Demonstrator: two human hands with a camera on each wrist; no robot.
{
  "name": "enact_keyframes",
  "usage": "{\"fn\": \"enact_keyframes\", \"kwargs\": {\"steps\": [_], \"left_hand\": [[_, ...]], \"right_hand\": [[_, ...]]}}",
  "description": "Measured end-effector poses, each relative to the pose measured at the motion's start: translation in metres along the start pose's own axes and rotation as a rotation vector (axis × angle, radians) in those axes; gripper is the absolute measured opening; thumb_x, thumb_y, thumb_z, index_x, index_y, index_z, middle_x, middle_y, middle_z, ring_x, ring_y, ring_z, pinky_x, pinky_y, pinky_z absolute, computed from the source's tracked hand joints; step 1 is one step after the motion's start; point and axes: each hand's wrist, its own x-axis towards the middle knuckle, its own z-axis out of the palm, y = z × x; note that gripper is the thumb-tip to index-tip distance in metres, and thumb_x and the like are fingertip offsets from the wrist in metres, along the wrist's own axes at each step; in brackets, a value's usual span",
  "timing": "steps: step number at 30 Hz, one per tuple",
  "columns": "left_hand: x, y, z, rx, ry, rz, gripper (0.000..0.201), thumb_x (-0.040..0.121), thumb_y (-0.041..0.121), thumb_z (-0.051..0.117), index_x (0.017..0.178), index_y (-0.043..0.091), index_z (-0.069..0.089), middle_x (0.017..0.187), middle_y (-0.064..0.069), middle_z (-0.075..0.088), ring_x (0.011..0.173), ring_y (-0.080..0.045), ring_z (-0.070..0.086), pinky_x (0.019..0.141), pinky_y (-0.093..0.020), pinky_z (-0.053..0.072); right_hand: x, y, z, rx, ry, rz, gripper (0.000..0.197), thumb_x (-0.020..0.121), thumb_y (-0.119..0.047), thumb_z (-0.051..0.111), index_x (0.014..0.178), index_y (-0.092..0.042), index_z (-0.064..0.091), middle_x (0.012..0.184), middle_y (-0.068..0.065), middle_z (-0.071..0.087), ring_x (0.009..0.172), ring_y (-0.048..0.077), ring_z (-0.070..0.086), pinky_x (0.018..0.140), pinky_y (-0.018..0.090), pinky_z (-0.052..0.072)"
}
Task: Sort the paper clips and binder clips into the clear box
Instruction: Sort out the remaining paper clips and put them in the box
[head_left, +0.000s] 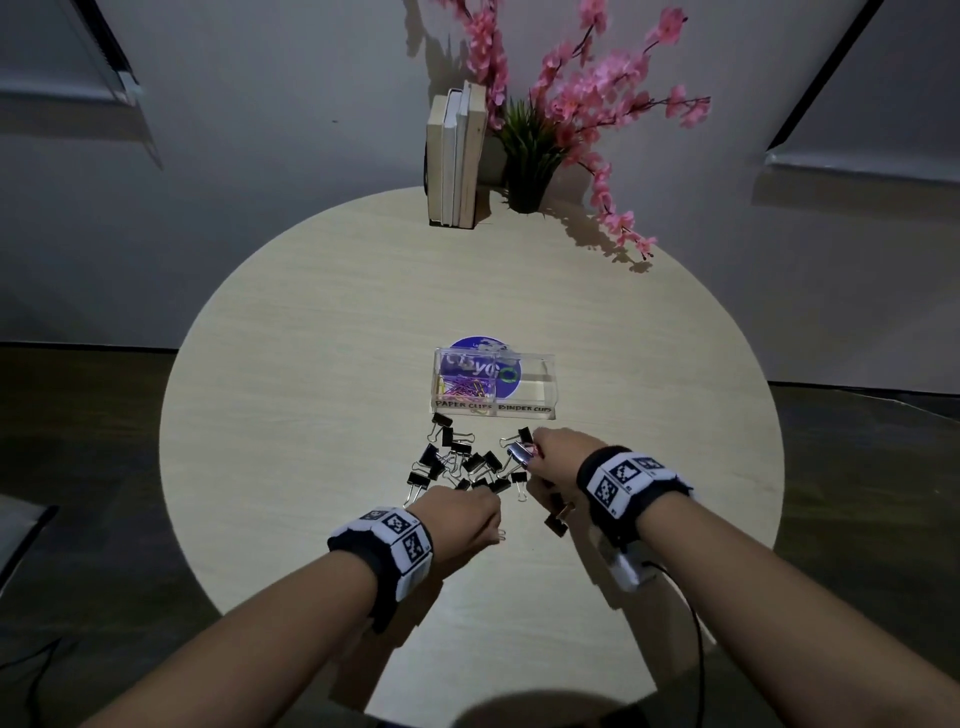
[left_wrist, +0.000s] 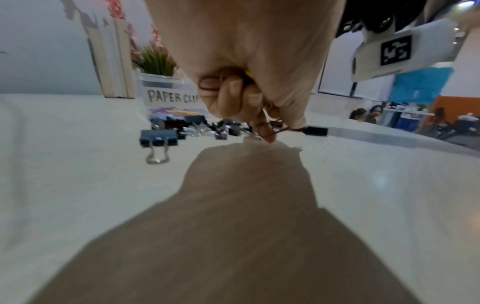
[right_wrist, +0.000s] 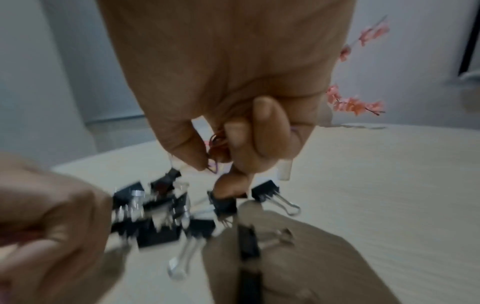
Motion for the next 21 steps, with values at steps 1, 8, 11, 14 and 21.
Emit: {"fn": "enact_keyframes", "kwargs": {"steps": [1,8,11,14,21], "left_hand": [[-0.002,-0.005,-0.004,-0.039,0.031,-0.019,0.024,0.096,0.034,0.042,0.105,0.014,0.051,0.111,-0.008,0.064,0.096,-0.034,0.063,0.083,-0.039,0.048],[0.0,-0.051,-0.055,-0.026,0.137,-0.192,0.027,0.098,0.028,0.039,0.115,0.016,0.055,0.111,-0.01,0.068,0.101,-0.028,0.063,0.084,-0.033,0.048],[0.009,-0.073,-0.081,-0.007,0.109,-0.249,0.039,0.1,0.038,0.033,0.11,0.008,0.056,0.107,-0.014,0.067,0.101,-0.031,0.062,0.079,-0.035,0.045],[0.015,-0.089,-0.095,-0.043,0.087,-0.317,0.043,0.1,0.041,0.034,0.091,0.006,0.056,0.071,-0.006,0.055,0.075,-0.03,0.056,0.069,-0.033,0.038],[0.033,-0.112,-0.115,-0.057,0.197,-0.368,0.042,0.098,0.041,0.041,0.113,0.007,0.06,0.109,-0.016,0.068,0.1,-0.032,0.062,0.073,-0.034,0.042]], "right_hand": [[0.002,-0.003,-0.006,0.041,0.004,-0.024,0.024,0.094,-0.027,0.044,0.106,-0.007,0.05,0.117,0.019,0.061,0.093,0.031,0.057,0.072,0.03,0.036],[0.025,-0.05,-0.051,0.122,0.072,-0.192,0.021,0.096,-0.019,0.043,0.105,-0.004,0.055,0.104,0.018,0.059,0.089,0.025,0.052,0.074,0.028,0.034],[0.047,-0.073,-0.068,0.206,0.186,-0.156,0.021,0.101,-0.019,0.033,0.103,-0.006,0.049,0.098,0.018,0.054,0.09,0.028,0.053,0.073,0.029,0.033],[0.07,-0.085,-0.073,0.221,0.185,-0.061,0.03,0.098,-0.012,0.035,0.122,0.001,0.046,0.121,0.023,0.06,0.11,0.036,0.058,0.082,0.036,0.044],[0.083,-0.081,-0.075,0.212,0.157,-0.126,0.029,0.092,-0.014,0.049,0.115,-0.002,0.062,0.119,0.018,0.065,0.106,0.033,0.06,0.09,0.034,0.049]]}}
